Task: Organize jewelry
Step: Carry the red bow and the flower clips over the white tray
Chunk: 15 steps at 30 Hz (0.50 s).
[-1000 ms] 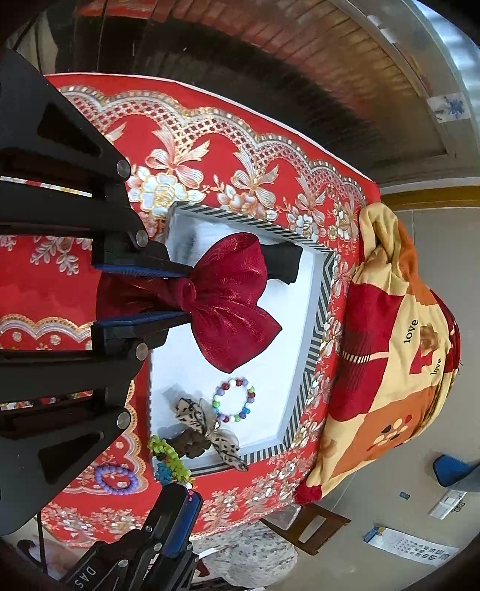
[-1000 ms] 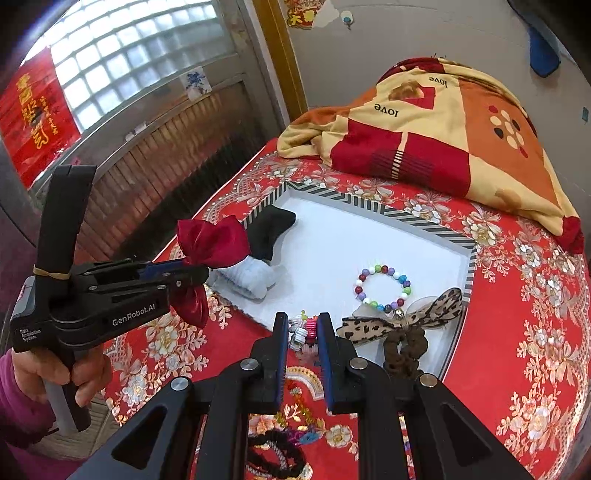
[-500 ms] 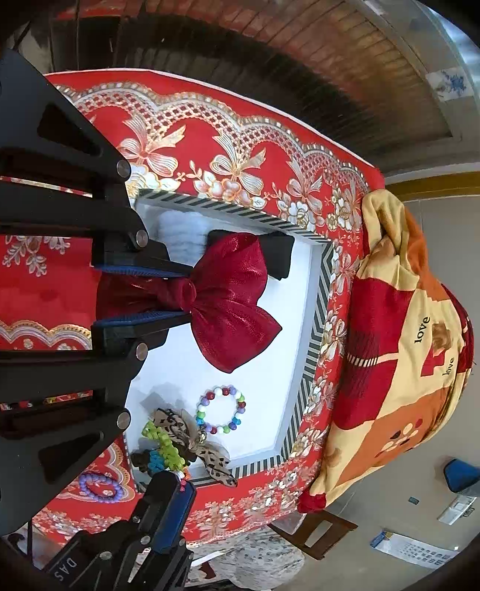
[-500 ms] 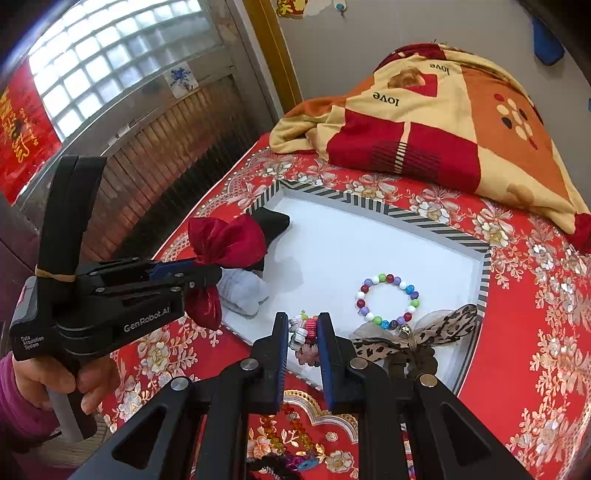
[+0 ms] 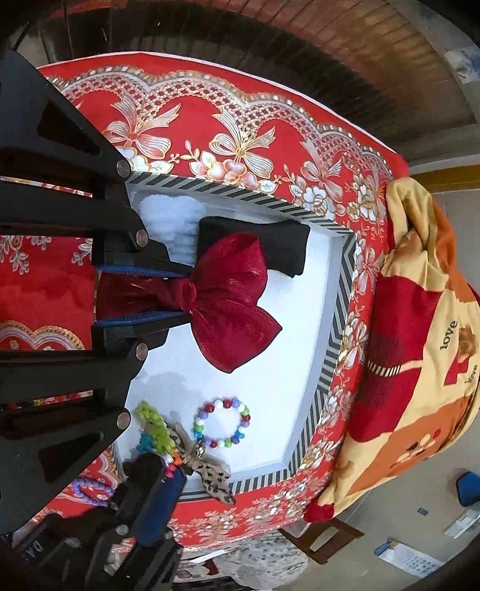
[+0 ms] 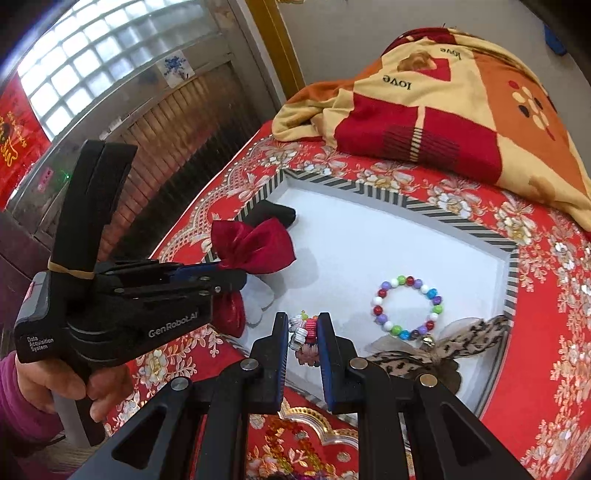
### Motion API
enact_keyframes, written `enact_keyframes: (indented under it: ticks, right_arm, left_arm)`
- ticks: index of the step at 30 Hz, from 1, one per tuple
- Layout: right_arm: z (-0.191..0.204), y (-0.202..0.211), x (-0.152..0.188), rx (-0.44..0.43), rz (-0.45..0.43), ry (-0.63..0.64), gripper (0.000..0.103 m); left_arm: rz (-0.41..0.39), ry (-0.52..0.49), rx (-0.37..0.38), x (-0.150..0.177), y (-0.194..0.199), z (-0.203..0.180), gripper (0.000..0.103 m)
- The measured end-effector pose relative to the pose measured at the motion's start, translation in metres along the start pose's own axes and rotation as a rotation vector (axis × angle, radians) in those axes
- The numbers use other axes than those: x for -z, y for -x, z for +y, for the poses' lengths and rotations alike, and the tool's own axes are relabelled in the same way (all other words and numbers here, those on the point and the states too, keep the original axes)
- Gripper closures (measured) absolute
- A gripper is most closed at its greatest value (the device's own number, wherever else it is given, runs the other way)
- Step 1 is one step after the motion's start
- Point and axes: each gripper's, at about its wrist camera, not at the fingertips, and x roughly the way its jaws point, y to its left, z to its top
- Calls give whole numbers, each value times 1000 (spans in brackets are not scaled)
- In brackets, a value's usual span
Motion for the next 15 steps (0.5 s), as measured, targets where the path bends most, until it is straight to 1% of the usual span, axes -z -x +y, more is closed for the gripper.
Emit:
enact_keyframes:
  ticks: [5,10,15]
  right_arm:
    - [-4,-19,2,-16,13,-35,88]
    - [-18,-40,13,-18,64,-85,88]
    - [-27,-50,23,-16,101,-113,88]
  left_arm:
    - [22,17,0,-2,-12,2,87]
    - [42,23,9,-4,-24,0,87]
    - [55,16,5,-5,-35,-4,87]
